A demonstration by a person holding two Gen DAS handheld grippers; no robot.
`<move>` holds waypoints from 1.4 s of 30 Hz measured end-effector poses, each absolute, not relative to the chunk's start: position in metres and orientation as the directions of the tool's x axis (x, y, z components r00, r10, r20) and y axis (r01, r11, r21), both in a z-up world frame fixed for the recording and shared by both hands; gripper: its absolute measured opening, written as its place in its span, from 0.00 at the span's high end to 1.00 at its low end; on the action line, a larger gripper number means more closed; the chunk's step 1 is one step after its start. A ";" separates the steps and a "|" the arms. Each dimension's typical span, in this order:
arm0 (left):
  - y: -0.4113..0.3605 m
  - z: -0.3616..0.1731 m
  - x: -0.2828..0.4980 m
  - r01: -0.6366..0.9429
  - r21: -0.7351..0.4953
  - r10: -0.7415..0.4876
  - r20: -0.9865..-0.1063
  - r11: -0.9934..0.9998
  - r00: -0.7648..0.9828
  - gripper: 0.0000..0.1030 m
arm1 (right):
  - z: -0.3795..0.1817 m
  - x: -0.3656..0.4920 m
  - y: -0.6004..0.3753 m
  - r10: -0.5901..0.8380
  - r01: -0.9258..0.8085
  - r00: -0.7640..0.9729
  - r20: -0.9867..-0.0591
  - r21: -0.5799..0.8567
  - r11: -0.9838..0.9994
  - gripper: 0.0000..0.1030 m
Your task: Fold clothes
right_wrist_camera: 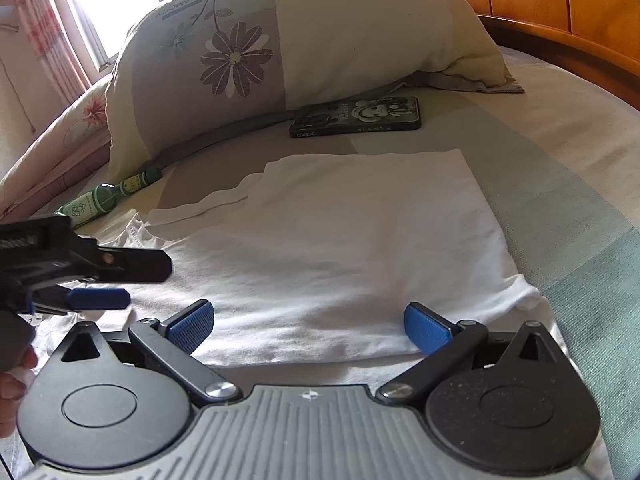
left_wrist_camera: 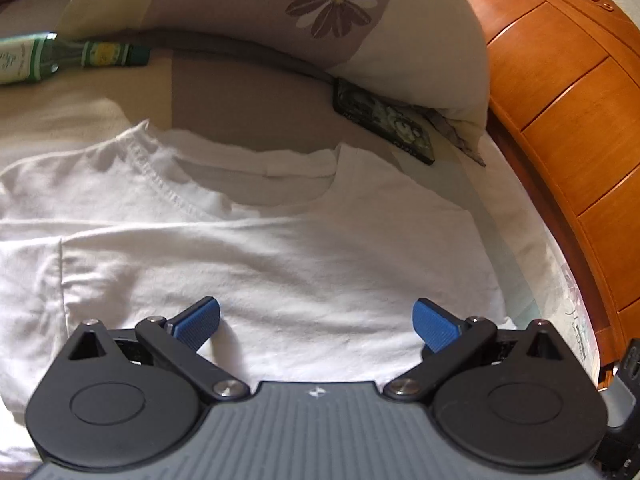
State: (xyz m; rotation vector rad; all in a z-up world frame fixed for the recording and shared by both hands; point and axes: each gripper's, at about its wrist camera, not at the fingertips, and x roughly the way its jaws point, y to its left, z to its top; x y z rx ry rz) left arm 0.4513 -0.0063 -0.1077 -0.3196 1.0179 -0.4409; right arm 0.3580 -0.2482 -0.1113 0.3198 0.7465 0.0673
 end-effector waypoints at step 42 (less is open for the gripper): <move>-0.233 -0.080 0.520 0.403 -0.599 -0.698 -0.698 0.692 0.160 0.01 | -0.107 0.316 -0.297 0.335 -0.096 0.690 -0.642 0.377 0.921 0.00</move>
